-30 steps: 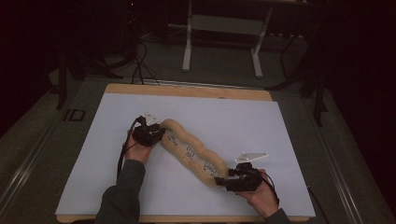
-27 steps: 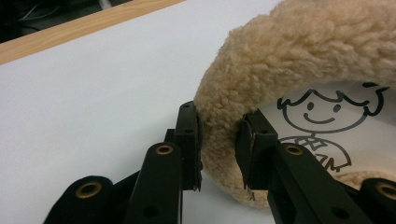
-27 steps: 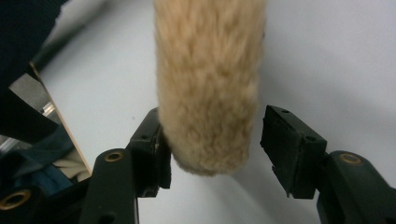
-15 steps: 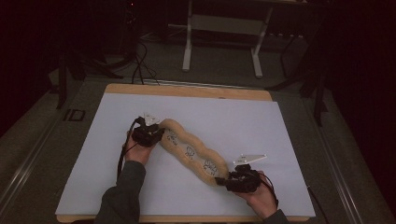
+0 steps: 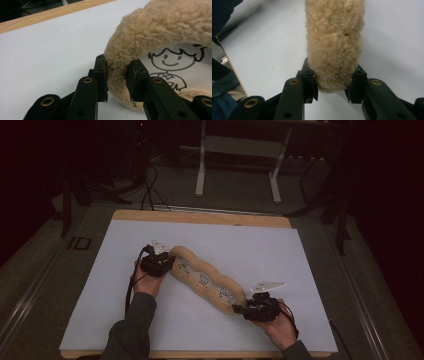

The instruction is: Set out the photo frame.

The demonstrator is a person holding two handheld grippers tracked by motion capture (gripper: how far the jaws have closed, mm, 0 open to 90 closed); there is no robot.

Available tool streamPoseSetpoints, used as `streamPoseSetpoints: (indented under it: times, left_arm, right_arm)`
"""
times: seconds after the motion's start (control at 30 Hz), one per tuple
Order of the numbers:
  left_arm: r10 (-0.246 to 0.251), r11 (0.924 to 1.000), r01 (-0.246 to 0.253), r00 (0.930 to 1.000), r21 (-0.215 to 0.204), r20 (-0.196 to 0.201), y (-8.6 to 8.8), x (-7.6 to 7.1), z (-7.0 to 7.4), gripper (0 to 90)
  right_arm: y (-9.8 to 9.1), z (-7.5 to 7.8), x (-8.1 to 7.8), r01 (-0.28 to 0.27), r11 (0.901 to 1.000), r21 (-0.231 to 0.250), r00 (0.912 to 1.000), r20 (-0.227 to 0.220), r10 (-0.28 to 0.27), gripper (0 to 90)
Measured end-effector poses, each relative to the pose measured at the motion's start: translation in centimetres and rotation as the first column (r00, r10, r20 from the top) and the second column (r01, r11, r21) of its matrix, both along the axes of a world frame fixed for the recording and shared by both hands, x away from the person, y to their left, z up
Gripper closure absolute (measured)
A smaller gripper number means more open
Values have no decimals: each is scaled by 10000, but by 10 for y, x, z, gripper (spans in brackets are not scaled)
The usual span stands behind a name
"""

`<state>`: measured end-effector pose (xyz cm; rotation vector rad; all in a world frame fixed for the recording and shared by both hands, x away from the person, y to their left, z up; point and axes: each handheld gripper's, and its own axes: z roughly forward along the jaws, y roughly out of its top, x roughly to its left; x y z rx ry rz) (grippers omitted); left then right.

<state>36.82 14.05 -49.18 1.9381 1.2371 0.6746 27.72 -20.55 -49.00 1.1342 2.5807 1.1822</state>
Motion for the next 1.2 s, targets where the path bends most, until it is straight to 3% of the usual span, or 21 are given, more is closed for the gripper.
streamPoseSetpoints:
  times: [0.53, 0.9, 1.2]
  left_arm:
    - [721, 9970, -713, 9970, -286, 278, 5, -4, 6, 731]
    - [1161, 9922, -1146, 9928, -500, 294, 8, -8, 9, 732]
    - [1380, 9897, -1363, 9897, -434, 387, 9, -13, 12, 733]
  right_arm:
    - [1, 13, 21, 199, 9991, -380, 9989, 425, -183, 651]
    - [-1, 18, 31, 524, 9985, -129, 9961, 722, -513, 650]
    - [-1, 19, 39, 759, 9970, -157, 9920, 1022, -739, 650]
